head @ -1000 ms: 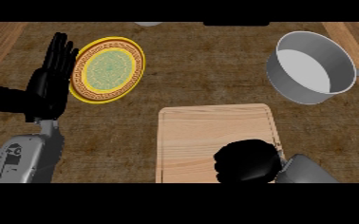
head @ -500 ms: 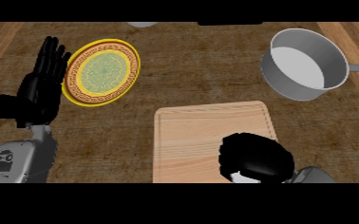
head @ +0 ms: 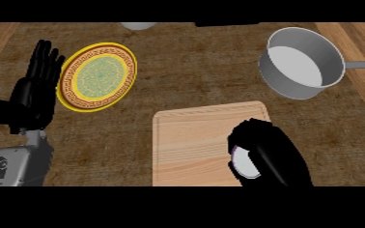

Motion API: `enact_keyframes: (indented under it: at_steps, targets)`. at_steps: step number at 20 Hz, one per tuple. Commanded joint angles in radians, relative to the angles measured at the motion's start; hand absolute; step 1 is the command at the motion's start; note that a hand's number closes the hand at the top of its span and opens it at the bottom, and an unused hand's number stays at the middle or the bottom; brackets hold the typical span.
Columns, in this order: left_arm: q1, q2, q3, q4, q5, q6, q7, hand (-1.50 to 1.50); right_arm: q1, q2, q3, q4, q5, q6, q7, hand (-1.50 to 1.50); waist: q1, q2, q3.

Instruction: Pick the can from the cutting board and place it in the pot

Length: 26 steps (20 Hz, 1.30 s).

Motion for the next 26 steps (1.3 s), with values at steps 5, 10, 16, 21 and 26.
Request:
enact_keyframes:
  at_steps: [5,10,16,21,26]
  targets:
    - [0.015,-0.034,-0.035,0.021,-0.001,-0.033,-0.048,0.0,0.026,0.058,-0.179,-0.341,0.093,-0.022,0.286,1.5,0.033,0.014,0.002]
    - [-0.016,-0.034,-0.037,-0.006,-0.009,-0.019,-0.003,0.0,-0.038,0.019,-0.43,-0.378,-0.066,0.057,0.32,1.5,0.054,0.017,0.004]
    - [-0.007,0.014,0.024,0.018,0.047,-0.088,-0.008,0.0,-0.171,-0.177,-0.745,-0.176,-0.296,0.195,0.242,1.5,0.065,0.019,0.003]
    - [-0.044,-0.024,-0.019,0.012,-0.001,-0.052,0.007,0.0,-0.208,-0.262,-0.85,0.143,-0.327,0.104,0.035,1.5,0.068,0.02,0.004]
    - [-0.058,-0.039,-0.027,0.01,-0.023,-0.029,0.012,0.0,-0.371,-0.381,-0.937,0.496,-0.389,0.062,-0.121,1.5,0.079,0.024,0.005]
